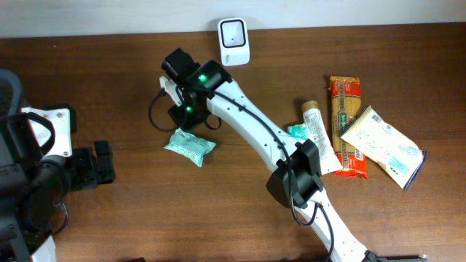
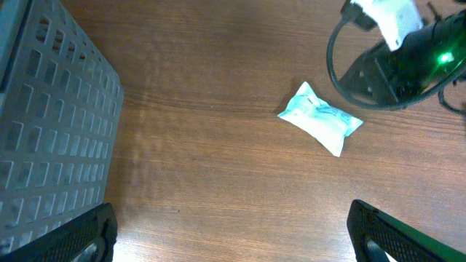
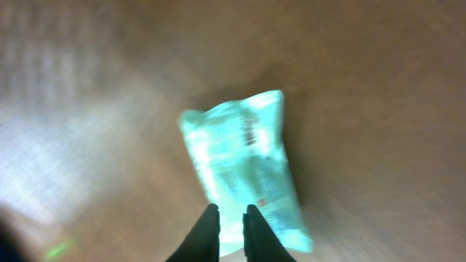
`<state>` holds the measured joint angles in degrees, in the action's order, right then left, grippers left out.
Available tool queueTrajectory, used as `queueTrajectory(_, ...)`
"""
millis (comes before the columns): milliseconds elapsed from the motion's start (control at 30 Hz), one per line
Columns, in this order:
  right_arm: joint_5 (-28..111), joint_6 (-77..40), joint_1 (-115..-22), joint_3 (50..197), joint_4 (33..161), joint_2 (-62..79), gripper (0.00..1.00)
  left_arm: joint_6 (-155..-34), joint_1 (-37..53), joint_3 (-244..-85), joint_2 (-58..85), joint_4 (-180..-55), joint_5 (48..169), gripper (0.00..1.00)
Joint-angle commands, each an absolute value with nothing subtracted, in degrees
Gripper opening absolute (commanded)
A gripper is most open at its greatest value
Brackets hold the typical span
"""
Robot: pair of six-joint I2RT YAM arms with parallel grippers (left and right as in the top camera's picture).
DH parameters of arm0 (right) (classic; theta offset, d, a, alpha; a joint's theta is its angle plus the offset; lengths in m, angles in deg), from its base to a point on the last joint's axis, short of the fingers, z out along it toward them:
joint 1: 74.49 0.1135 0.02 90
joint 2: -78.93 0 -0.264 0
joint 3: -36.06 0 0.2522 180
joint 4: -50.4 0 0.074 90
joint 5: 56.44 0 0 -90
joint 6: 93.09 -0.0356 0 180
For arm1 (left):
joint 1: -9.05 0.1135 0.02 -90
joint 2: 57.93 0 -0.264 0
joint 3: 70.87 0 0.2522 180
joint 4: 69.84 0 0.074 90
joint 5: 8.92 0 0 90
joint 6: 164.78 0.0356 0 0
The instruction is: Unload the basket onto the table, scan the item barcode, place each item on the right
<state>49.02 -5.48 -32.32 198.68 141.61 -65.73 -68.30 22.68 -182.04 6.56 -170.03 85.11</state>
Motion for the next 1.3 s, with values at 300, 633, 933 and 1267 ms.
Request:
queueTrajectory(300,42.0,-8.5,-28.1,177.0,138.0,-65.8,0.05,-67.4,22.9,-182.4,6.4,-170.1,84.7,0.99)
queueTrajectory(633,57.3,6.2,-36.4,198.0,155.1,-65.4,0.41,-67.4,22.9,-182.4,6.5,-170.1,84.7,0.99)
queueTrajectory(933,67.4,11.7,-43.6,184.8,139.8,-66.8,0.98,-67.4,22.9,-182.4,6.5,-170.1,84.7,0.99)
queueTrajectory(1267,72.1,6.2,-42.7,169.9,122.6,-66.9,0.81,-67.4,22.9,-182.4,6.5,-170.1,84.7,0.99)
